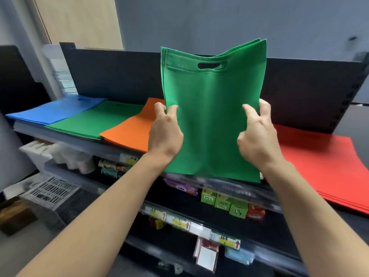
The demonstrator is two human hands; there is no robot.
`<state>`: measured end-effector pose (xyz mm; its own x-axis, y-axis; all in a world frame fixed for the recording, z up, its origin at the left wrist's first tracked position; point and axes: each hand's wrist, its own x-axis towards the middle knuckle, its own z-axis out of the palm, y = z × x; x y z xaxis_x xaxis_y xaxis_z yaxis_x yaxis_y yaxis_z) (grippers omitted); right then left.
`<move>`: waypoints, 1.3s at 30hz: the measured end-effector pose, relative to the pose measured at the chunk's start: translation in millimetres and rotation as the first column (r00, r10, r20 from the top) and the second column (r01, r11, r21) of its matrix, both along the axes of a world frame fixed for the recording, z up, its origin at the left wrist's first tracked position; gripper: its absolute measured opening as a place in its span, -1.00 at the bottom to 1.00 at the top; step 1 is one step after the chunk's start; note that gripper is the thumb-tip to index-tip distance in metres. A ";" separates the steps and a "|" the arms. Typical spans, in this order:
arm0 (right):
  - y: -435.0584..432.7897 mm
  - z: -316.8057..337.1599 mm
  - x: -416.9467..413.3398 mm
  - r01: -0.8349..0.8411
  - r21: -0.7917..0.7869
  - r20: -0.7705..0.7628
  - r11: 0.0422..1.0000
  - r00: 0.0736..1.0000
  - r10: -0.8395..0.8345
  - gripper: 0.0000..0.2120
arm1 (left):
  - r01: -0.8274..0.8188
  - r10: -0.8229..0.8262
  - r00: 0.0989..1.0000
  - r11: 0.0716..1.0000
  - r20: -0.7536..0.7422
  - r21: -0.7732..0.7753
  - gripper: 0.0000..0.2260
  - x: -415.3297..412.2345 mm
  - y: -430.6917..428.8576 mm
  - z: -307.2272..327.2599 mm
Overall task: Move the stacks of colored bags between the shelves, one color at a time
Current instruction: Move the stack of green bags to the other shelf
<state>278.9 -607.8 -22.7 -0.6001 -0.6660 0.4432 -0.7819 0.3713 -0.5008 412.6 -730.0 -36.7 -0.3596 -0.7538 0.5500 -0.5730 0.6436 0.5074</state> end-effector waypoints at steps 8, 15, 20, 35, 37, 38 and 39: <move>-65.2 -0.3 24.3 -0.159 -0.002 0.009 0.987 0.987 0.159 -0.42 | -0.154 0.154 0.988 0.988 0.018 -0.026 -0.55 41.8 -46.9 3.0; -141.4 1.6 72.5 -0.209 -0.002 -0.019 0.978 0.978 0.209 -0.47 | -0.211 0.211 0.977 0.977 0.009 -0.039 -0.59 87.9 -118.8 1.8; -216.9 -6.5 123.5 -0.185 0.026 -0.006 0.982 0.983 0.185 -0.48 | -0.195 0.199 0.979 0.978 0.052 -0.067 -0.60 135.8 -202.3 -2.4; -391.8 -29.8 219.5 -0.119 0.261 0.192 0.958 0.979 0.070 -0.50 | -0.023 0.001 0.955 0.997 0.296 0.071 -0.54 224.1 -420.9 -35.4; -400.4 -34.1 219.0 -0.086 0.315 0.173 0.945 0.984 0.032 -0.57 | -0.003 -0.028 0.949 0.995 0.313 0.100 -0.54 223.0 -432.1 -43.9; -404.8 -36.3 218.4 -0.072 0.338 0.158 0.938 0.987 0.019 -0.58 | 0.005 -0.040 0.946 0.994 0.322 0.111 -0.54 222.6 -436.7 -47.2; -409.2 -38.8 217.6 -0.059 0.358 0.145 0.932 0.989 0.007 -0.59 | 0.011 -0.050 0.942 0.993 0.332 0.120 -0.55 222.6 -441.3 -50.3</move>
